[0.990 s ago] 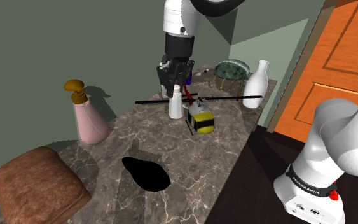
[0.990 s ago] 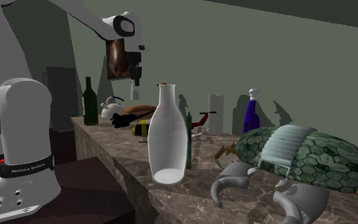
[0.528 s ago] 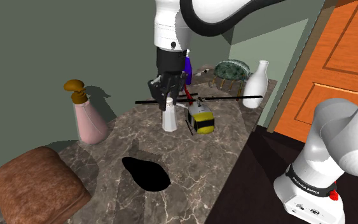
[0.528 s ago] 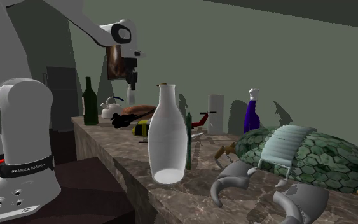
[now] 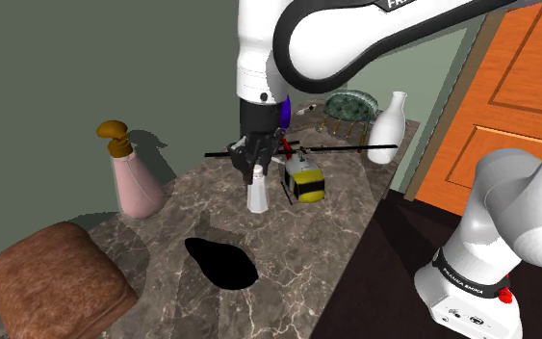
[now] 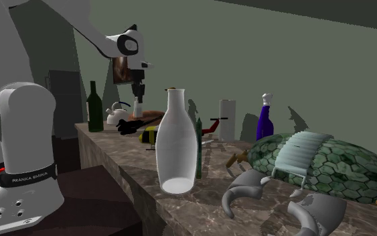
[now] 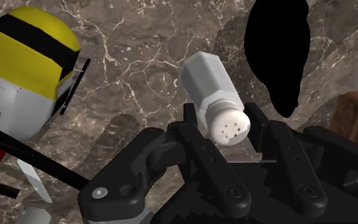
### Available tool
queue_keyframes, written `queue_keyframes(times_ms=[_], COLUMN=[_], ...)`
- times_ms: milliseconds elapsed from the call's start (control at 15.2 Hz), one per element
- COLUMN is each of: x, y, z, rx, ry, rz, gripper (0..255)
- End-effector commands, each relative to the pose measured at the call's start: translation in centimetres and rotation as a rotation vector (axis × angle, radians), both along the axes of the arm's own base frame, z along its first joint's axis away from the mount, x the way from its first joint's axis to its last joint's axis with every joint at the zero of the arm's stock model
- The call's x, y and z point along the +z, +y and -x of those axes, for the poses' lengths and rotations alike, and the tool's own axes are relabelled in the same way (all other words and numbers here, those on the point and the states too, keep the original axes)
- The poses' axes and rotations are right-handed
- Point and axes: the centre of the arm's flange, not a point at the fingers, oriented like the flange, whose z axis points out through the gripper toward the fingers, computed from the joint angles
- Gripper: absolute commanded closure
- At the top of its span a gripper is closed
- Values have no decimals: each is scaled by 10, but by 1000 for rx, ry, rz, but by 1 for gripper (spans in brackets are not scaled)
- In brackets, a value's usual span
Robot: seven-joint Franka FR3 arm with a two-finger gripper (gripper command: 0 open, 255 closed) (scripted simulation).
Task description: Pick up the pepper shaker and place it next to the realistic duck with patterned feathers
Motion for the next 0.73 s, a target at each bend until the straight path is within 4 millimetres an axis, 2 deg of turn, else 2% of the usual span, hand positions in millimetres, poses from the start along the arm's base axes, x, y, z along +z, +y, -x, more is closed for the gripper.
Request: queue_keyframes(times_ms=[0, 660], x=[-11, -64], y=[1, 1], z=[-1, -1], rx=[0, 0], ry=[-1, -1], rz=[0, 0], gripper=[255, 255])
